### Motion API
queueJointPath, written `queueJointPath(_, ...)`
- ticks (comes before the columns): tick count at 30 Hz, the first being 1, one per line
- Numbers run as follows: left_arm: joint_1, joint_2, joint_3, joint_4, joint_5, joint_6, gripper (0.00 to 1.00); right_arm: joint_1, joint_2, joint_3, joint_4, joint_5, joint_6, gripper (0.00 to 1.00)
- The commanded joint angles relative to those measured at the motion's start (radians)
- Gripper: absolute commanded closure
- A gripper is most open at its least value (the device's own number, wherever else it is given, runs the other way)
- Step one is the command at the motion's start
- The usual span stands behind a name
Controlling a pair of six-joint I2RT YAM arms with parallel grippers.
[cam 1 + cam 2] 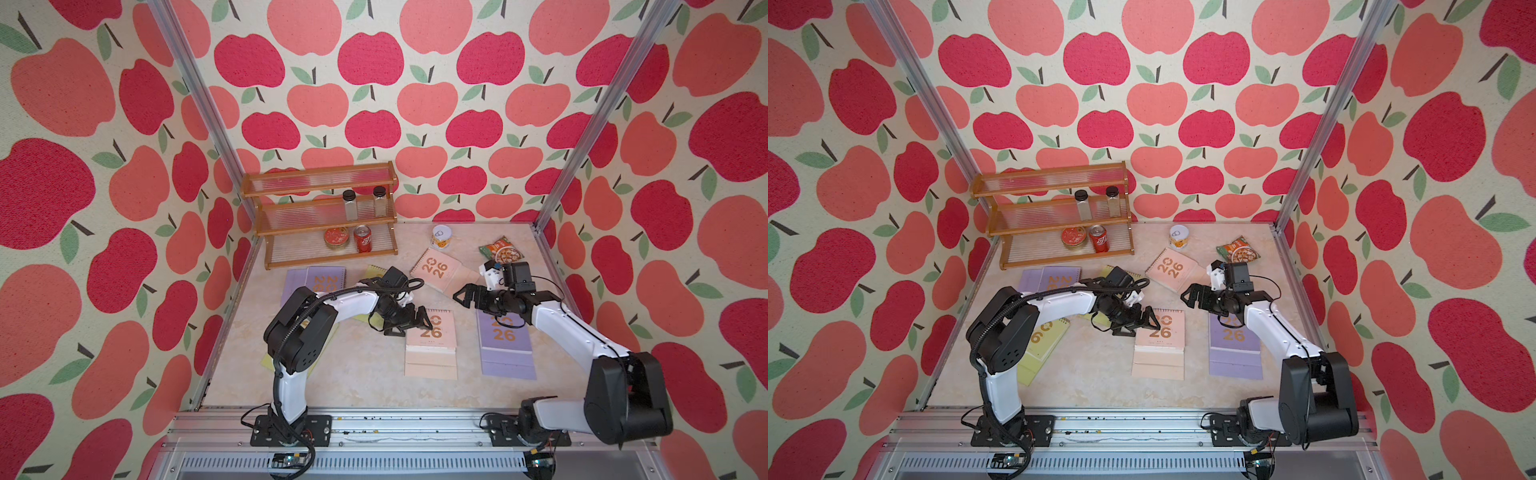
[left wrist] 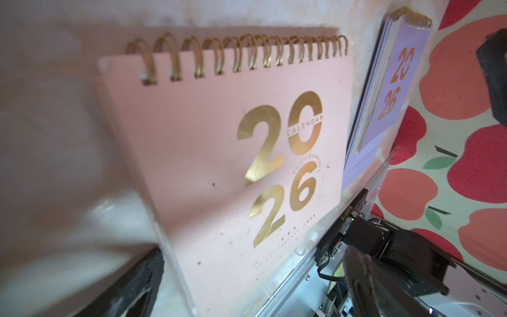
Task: Stack the calendars
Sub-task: Place the calendar at the center of the board, then pick up the calendar at the center of the board.
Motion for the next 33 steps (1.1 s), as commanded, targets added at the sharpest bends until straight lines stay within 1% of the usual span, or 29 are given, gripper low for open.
queueJointPath(1,0.026,-0.075,-0.001,-0.130,-0.108,0.065,0.00,-0.006,0.022,0.022,0.010,-0.026,-0.016,0.01)
queueJointPath(4,0.078,-0.146,-0.004,-0.151,-0.125,0.112,0.00,0.001,0.039,0.033,0.028,-0.035,-0.001,0.01)
queueJointPath(7,0.135,-0.210,0.012,-0.183,-0.151,0.180,0.00,0.032,0.065,0.057,0.034,-0.020,0.008,0.01)
queueJointPath(12,0.241,-0.297,0.035,-0.217,-0.267,0.290,0.00,0.125,0.133,0.117,0.067,0.020,0.050,0.01)
queueJointPath(15,0.283,-0.315,0.033,-0.221,-0.384,0.358,0.00,0.178,0.190,0.148,0.116,0.033,0.097,0.01)
queueJointPath(17,0.329,-0.304,0.026,-0.202,-0.379,0.376,0.00,0.207,0.236,0.178,0.133,0.044,0.118,0.01)
queueJointPath(20,0.391,-0.295,-0.010,-0.114,-0.312,0.379,0.00,0.243,0.313,0.243,0.146,0.049,0.128,0.02)
queueJointPath(24,0.446,-0.266,-0.037,-0.017,-0.250,0.377,0.00,0.273,0.419,0.341,0.139,0.047,0.129,0.03)
queueJointPath(27,0.471,-0.229,-0.047,0.027,-0.188,0.374,0.01,0.290,0.483,0.398,0.136,0.042,0.139,0.03)
queueJointPath(33,0.476,-0.167,-0.053,0.088,-0.153,0.362,0.02,0.315,0.569,0.471,0.135,0.043,0.162,0.04)
